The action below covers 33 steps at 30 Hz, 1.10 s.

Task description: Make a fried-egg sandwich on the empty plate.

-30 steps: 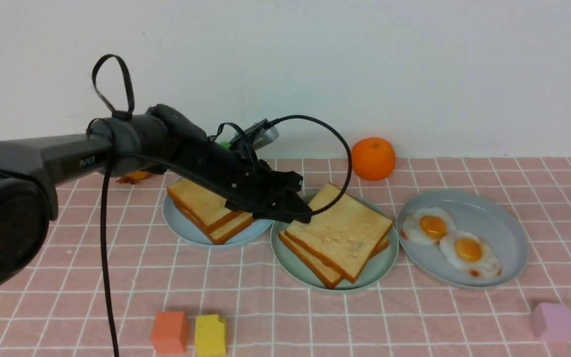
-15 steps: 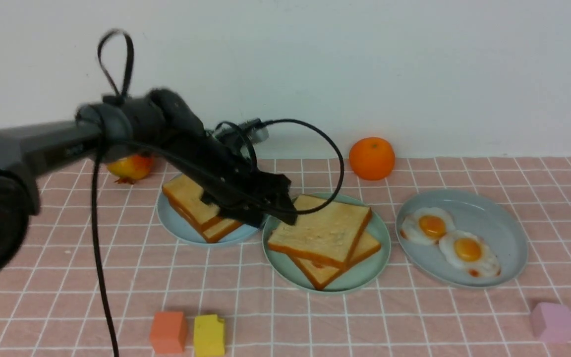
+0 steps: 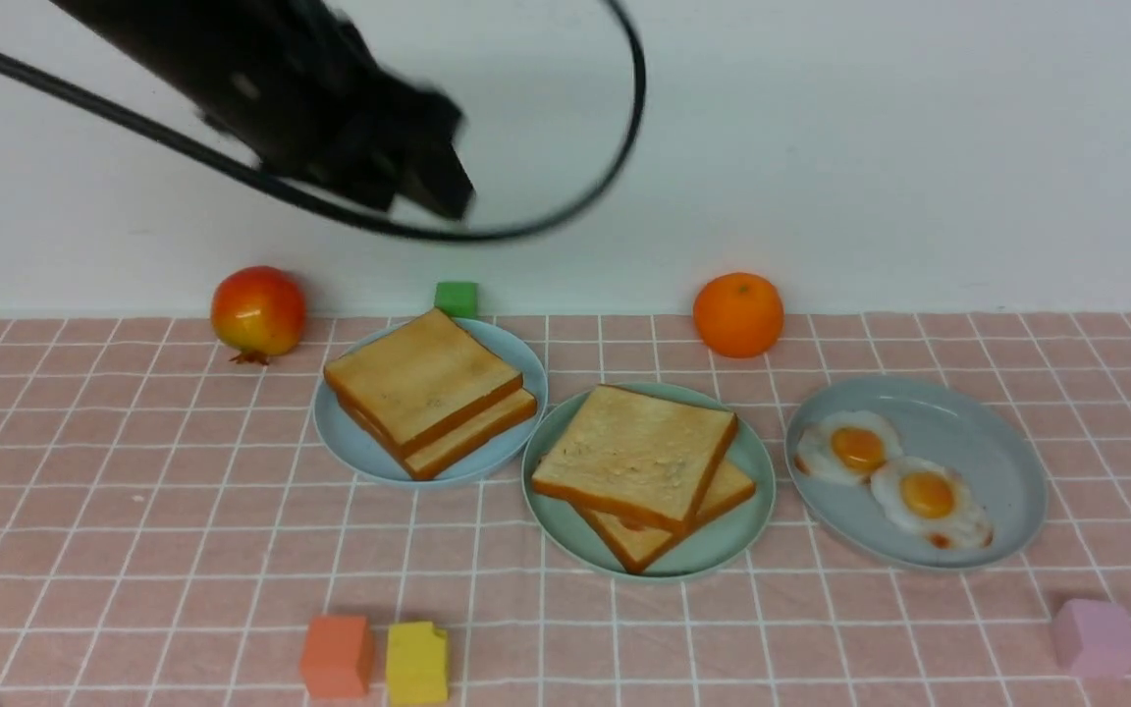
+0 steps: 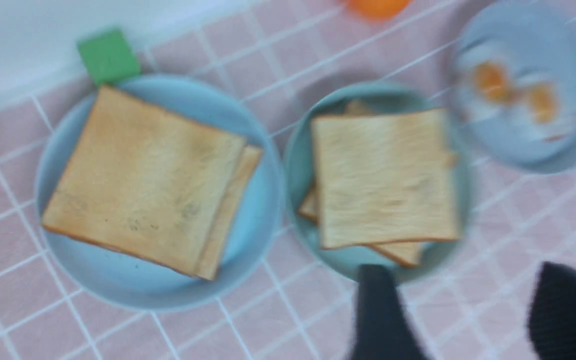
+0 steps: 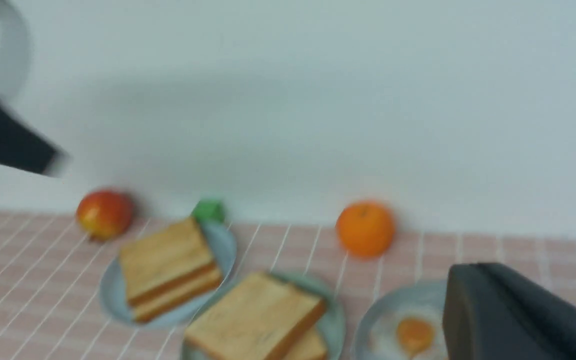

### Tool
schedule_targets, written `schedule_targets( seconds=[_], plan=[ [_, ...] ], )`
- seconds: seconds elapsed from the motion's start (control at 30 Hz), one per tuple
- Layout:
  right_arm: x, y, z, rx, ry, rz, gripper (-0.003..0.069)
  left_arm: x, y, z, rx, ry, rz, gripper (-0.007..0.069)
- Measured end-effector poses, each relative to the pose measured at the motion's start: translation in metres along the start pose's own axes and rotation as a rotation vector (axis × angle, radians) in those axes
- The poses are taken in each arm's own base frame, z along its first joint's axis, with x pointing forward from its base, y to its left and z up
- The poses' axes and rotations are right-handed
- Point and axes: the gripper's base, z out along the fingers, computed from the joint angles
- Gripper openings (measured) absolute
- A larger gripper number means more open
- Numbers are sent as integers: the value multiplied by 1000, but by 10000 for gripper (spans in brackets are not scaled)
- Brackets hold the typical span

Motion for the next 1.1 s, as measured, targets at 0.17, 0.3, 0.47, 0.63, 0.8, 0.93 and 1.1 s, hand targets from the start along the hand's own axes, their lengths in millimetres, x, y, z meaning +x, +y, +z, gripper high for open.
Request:
schedule_targets(
  seconds=[0.17, 0.3, 0.47, 0.63, 0.8, 0.93, 1.1],
  plan=[
    [35, -1, -23, 1, -17, -11, 22, 31, -30, -84, 11, -113, -35, 124],
    [42, 0, -40, -6, -64, -21, 22, 85, -40, -121, 10, -184, -91, 13],
    [41, 1, -49, -7, -110, -27, 25, 143, -39, -129, -3, -251, -114, 12],
    [41, 1, -50, -7, -117, -29, 31, 221, -32, -114, 20, -294, -181, 12],
    [41, 1, -50, -6, -117, -32, 32, 247, -30, -108, 60, -349, -233, 12],
    [41, 1, -50, -6, -117, -32, 34, 257, -28, -98, 74, -321, -265, 12],
    [41, 1, -50, -6, -117, -32, 43, 262, -23, -94, 19, -294, -207, 12]
  ],
)
